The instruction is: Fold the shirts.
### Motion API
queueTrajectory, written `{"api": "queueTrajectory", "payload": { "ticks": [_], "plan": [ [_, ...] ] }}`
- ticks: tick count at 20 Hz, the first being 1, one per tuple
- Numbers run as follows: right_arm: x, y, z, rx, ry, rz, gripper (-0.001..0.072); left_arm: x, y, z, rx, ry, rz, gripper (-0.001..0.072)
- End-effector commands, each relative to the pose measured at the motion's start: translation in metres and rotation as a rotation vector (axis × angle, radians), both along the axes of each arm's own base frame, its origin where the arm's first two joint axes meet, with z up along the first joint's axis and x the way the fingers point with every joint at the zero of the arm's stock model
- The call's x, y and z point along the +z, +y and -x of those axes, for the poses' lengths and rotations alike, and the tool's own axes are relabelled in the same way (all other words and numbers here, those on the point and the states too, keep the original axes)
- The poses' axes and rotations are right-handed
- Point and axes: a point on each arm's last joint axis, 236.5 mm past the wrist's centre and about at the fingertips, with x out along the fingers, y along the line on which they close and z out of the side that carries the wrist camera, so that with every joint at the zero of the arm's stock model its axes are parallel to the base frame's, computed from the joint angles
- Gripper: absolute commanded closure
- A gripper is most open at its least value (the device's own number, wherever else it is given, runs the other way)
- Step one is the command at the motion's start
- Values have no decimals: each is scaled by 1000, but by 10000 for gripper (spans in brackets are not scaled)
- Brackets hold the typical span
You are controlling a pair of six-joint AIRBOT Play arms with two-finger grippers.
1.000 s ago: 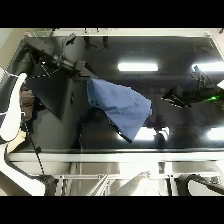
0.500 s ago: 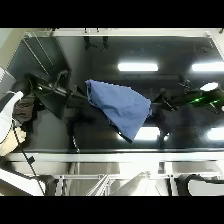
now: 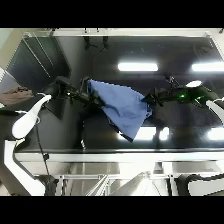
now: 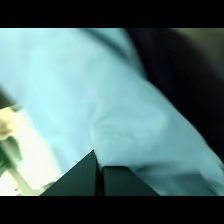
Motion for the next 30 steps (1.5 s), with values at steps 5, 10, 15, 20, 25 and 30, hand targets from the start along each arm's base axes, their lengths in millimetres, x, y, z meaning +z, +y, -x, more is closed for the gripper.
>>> {"api": "queueTrajectory", "payload": {
  "ticks": [5, 10, 15, 20, 25, 30],
  "plan": [
    [137, -23, 17, 87, -311, -125, 692, 161, -22, 27, -336, -209, 173, 700],
    [329, -35, 100, -3, -924, 77, 691, 333, 37, 122, -468, -572, 155, 691],
    [458, -70, 161, -368, -1413, 302, 691, 408, 77, 133, -309, -937, 69, 688],
    [317, -61, 36, -227, -964, 210, 691, 333, 91, 31, -157, -715, 95, 687],
    [126, -44, -105, -230, -757, 317, 691, 194, 80, -69, -10, -474, 107, 688],
    [105, -40, -123, -123, -612, 158, 200, 115, 105, -95, 99, -292, 95, -10]
  ]
}}
